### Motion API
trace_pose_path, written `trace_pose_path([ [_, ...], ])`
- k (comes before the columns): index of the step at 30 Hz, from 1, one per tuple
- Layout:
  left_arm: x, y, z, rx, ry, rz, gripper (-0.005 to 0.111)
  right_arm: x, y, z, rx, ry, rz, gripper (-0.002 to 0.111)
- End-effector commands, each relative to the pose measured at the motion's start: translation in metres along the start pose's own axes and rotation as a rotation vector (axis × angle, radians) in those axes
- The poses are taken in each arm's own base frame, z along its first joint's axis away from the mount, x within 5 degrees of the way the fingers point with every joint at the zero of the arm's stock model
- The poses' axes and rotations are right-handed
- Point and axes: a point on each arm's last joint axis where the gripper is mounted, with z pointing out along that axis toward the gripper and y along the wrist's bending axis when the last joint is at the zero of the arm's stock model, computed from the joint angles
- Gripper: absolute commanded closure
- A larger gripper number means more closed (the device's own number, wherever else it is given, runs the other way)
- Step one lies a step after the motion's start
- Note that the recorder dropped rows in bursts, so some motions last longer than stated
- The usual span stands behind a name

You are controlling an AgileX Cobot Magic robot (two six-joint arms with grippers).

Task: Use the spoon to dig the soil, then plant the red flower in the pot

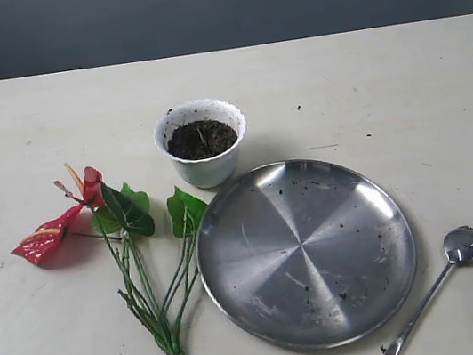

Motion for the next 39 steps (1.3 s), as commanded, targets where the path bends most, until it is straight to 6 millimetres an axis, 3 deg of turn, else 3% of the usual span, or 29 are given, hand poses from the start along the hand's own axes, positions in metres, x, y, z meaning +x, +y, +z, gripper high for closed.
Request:
trace_pose_path([
  [1,-0.001,0.000,0.000,0.006,-0.006,-0.003,0.105,-0.008,0.000,-0.001,0.000,-0.095,-0.007,0.108],
  [3,-0.001,0.000,0.000,0.006,-0.006,-0.003,0.105,-0.020,0.003,-0.003,-0.068,-0.216,0.337,0.108],
  [4,-0.001,0.000,0.000,0.006,-0.006,-0.003,0.105,-0.023,0.003,-0.003,-0.119,-0.244,0.660,0.108],
  [6,-0.001,0.000,0.000,0.006,-0.006,-0.003,0.105,-0.022,0.005,-0.003,-0.159,-0.215,0.885,0.108],
  [8,-0.001,0.000,0.000,0.006,-0.006,-0.003,0.105,-0.020,0.007,-0.003,-0.179,-0.177,0.966,0.108],
  [12,-0.001,0.000,0.000,0.006,-0.006,-0.003,0.105,-0.017,0.010,-0.002,-0.184,-0.126,0.938,0.108],
  [15,-0.001,0.000,0.000,0.006,-0.006,-0.003,0.105,-0.047,0.010,-0.016,-0.212,-0.160,0.727,0.109],
  [19,-0.001,0.000,0.000,0.006,-0.006,-0.003,0.105,-0.094,0.009,-0.024,-0.187,-0.037,0.396,0.109],
  [24,-0.001,0.000,0.000,0.006,-0.006,-0.003,0.105,-0.164,0.005,-0.003,-0.185,0.084,-0.116,0.109],
  [27,-0.001,0.000,0.000,0.006,-0.006,-0.003,0.105,-0.190,0.012,0.020,-0.291,0.152,-0.285,0.109],
  [31,-0.001,0.000,0.000,0.006,-0.006,-0.003,0.105,-0.198,0.026,0.059,-0.468,0.246,-0.548,0.109],
  [36,-0.001,0.000,0.000,0.006,-0.006,-0.003,0.105,-0.166,0.051,0.099,-0.834,0.418,-0.929,0.109],
  [39,-0.001,0.000,0.000,0.006,-0.006,-0.003,0.105,-0.147,0.067,0.116,-1.000,0.482,-1.028,0.109],
])
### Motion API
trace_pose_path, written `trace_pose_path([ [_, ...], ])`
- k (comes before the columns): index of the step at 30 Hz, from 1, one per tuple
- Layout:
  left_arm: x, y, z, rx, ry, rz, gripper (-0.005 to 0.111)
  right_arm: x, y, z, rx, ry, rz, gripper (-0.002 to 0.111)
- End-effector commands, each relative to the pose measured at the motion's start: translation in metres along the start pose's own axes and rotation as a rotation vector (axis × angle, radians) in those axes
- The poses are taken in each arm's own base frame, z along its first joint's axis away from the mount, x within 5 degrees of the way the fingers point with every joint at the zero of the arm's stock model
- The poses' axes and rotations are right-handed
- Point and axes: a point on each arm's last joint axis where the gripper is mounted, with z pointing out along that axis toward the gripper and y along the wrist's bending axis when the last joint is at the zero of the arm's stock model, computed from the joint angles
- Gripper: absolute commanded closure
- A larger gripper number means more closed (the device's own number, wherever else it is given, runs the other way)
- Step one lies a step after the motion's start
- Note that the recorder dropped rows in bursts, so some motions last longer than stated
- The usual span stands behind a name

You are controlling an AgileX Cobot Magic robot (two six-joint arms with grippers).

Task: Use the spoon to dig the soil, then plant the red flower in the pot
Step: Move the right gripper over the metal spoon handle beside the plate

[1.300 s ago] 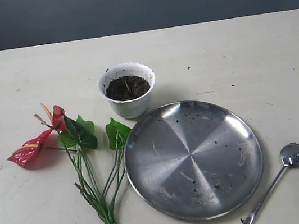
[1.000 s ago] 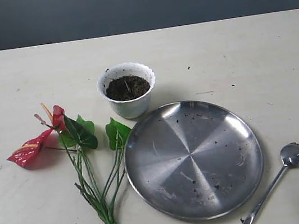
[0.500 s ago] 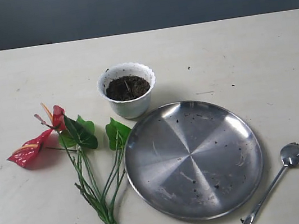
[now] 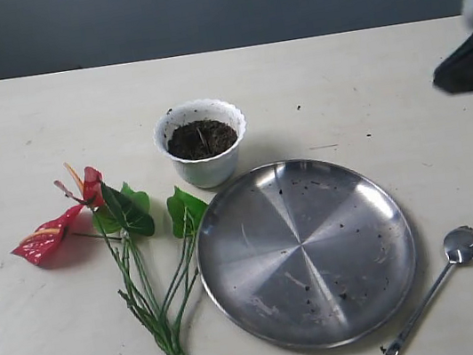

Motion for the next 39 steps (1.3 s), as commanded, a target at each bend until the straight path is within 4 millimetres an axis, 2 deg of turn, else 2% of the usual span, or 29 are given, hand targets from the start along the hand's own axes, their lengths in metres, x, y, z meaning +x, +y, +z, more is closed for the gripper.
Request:
trace_pose_path([
  [1,-0.001,0.000,0.000,0.006,-0.006,-0.003,0.105,-0.004,0.006,0.039,-0.233,0.047,-0.185,0.109],
  [4,-0.001,0.000,0.000,0.006,-0.006,-0.003,0.105,-0.008,0.013,0.062,-0.331,0.081,-0.231,0.109],
  [7,-0.001,0.000,0.000,0.006,-0.006,-0.003,0.105,-0.010,0.022,0.073,-0.407,0.138,-0.311,0.109],
  [10,-0.001,0.000,0.000,0.006,-0.006,-0.003,0.105,-0.009,0.032,0.073,-0.483,0.213,-0.387,0.109],
  [16,-0.001,0.000,0.000,0.006,-0.006,-0.003,0.105,-0.014,0.051,0.070,-0.552,0.269,-0.397,0.109],
  [27,-0.001,0.000,0.000,0.006,-0.006,-0.003,0.105,0.018,0.072,0.094,-0.503,0.360,-0.405,0.109],
  [31,-0.001,0.000,0.000,0.006,-0.006,-0.003,0.105,0.021,0.074,0.095,-0.493,0.375,-0.342,0.109],
  [32,-0.001,0.000,0.000,0.006,-0.006,-0.003,0.105,0.020,0.073,0.096,-0.471,0.386,-0.275,0.109],
  [39,-0.001,0.000,0.000,0.006,-0.006,-0.003,0.105,0.024,0.075,0.101,-0.513,0.427,-0.272,0.106],
])
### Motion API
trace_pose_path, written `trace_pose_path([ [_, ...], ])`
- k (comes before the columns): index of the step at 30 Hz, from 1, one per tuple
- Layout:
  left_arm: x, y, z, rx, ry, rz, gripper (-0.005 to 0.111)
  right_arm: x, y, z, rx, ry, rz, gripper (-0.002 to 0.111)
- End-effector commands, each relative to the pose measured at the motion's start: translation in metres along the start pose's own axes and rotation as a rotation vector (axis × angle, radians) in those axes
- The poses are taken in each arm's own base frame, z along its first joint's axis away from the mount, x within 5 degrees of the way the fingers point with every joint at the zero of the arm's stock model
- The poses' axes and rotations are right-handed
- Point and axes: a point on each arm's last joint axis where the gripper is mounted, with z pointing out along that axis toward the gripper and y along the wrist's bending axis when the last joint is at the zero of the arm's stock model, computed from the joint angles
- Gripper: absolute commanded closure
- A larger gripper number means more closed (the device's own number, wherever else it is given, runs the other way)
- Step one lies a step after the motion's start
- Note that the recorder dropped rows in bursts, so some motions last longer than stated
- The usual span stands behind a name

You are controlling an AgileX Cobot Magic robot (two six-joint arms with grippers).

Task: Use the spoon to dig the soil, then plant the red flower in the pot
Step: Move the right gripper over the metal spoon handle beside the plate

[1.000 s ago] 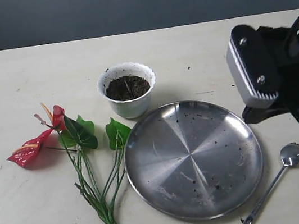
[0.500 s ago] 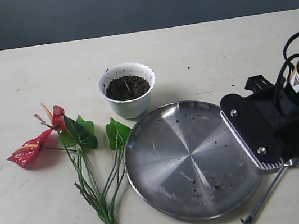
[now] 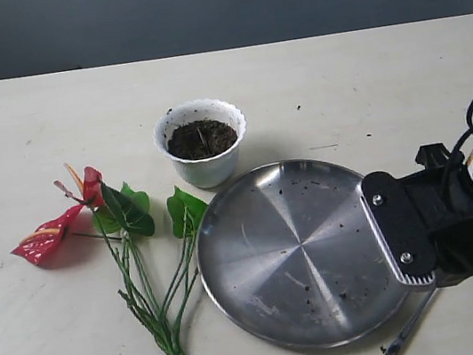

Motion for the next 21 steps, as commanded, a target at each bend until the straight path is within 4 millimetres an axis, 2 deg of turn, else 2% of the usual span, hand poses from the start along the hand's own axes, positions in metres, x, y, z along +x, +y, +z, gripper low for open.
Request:
trace_pose_path([
  [1,-0.001,0.000,0.000,0.006,-0.006,-0.003,0.105,0.001,-0.001,0.010,-0.054,0.041,-0.004,0.097],
  [4,-0.001,0.000,0.000,0.006,-0.006,-0.003,0.105,-0.002,-0.008,0.022,-0.064,0.052,-0.003,0.065],
  [5,-0.001,0.000,0.000,0.006,-0.006,-0.003,0.105,-0.003,-0.011,0.024,-0.043,0.050,-0.008,0.064],
  [8,-0.001,0.000,0.000,0.006,-0.006,-0.003,0.105,-0.005,-0.018,0.034,-0.036,0.056,-0.012,0.069],
  [21,-0.001,0.000,0.000,0.006,-0.006,-0.003,0.105,0.002,-0.018,0.049,-0.077,0.133,0.016,0.069],
])
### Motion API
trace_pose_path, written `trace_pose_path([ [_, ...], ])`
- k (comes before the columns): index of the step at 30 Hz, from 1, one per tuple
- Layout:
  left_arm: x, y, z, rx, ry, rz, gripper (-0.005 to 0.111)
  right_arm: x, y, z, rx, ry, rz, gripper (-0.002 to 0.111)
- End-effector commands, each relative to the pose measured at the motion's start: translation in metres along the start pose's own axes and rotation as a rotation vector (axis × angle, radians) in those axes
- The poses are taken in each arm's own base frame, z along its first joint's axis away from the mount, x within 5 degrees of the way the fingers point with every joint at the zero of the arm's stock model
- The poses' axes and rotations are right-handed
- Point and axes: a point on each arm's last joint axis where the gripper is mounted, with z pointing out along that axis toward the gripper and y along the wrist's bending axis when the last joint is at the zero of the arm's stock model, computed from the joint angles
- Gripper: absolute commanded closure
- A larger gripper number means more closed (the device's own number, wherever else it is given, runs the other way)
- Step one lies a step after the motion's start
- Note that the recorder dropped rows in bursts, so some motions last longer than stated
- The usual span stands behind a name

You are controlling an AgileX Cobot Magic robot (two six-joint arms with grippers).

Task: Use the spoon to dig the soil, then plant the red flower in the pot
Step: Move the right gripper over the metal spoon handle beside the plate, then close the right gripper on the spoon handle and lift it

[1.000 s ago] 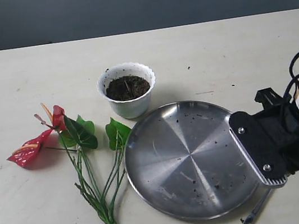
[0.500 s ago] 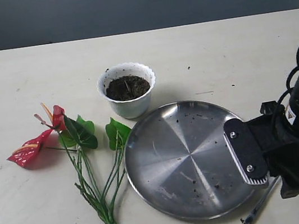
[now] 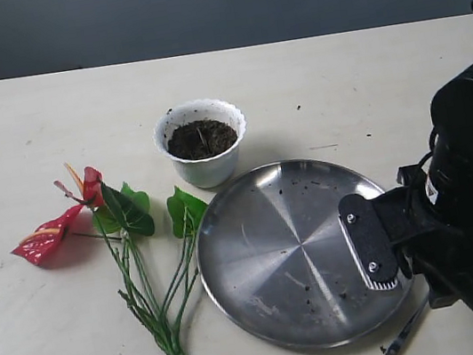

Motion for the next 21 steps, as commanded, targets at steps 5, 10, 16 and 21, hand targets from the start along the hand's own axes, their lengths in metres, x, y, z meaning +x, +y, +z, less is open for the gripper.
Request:
trace_pose_path([
  [5,-0.001,0.000,0.000,0.006,-0.006,-0.003,0.105,0.010,0.004,0.012,0.030,0.067,-0.019,0.069],
  [10,-0.001,0.000,0.000,0.006,-0.006,-0.003,0.105,0.011,0.004,0.020,0.091,0.052,-0.027,0.069],
  [16,-0.001,0.000,0.000,0.006,-0.006,-0.003,0.105,0.012,0.004,0.021,0.111,0.049,-0.037,0.069],
  [21,-0.001,0.000,0.000,0.006,-0.006,-0.003,0.105,0.013,0.003,0.021,0.121,0.059,-0.052,0.069],
])
